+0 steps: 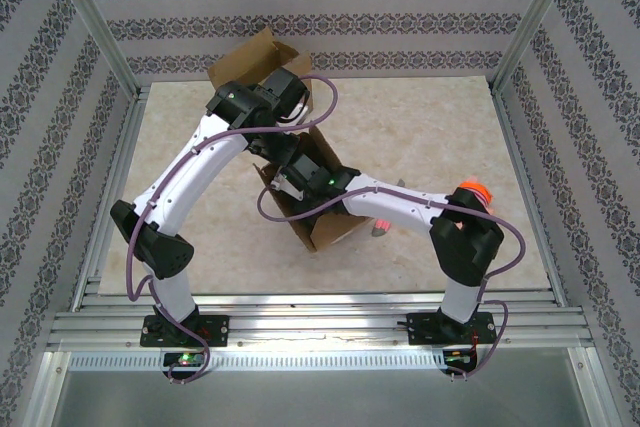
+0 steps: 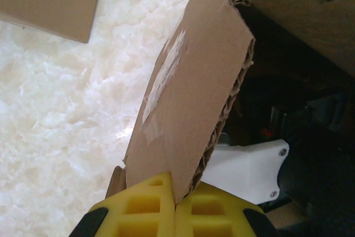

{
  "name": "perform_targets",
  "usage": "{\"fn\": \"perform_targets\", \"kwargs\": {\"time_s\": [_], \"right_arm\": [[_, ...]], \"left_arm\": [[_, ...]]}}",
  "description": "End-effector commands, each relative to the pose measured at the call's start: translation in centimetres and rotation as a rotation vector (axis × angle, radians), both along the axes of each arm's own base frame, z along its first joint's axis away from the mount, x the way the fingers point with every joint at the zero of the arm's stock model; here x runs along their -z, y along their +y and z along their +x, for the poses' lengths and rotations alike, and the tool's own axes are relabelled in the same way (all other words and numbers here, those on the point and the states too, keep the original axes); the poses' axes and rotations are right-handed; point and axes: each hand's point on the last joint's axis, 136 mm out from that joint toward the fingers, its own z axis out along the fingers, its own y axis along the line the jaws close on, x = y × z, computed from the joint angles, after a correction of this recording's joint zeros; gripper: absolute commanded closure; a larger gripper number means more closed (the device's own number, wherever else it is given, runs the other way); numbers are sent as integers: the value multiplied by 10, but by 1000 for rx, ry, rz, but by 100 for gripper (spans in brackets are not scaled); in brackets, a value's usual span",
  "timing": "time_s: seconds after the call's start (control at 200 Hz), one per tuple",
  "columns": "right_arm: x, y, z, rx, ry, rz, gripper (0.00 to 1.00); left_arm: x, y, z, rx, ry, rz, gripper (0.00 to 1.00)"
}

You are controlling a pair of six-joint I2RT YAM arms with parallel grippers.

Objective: Unpack the express box

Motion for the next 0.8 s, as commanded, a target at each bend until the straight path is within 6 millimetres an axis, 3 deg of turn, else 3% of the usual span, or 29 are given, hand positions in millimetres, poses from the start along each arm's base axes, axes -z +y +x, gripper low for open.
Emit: {"fn": "perform_targets", "kwargs": {"time_s": [0.0, 0.14, 0.794], "right_arm": [[32, -17, -3, 54, 84, -58, 76], [22, -17, -3, 51, 72, -29, 100], [-88, 5, -26, -57, -109, 405, 100]], "left_arm": [[-23, -4, -8, 32, -47, -72, 100], [-23, -1, -8, 20, -55, -56, 100], [6, 8, 10, -34, 7, -71, 100]]}}
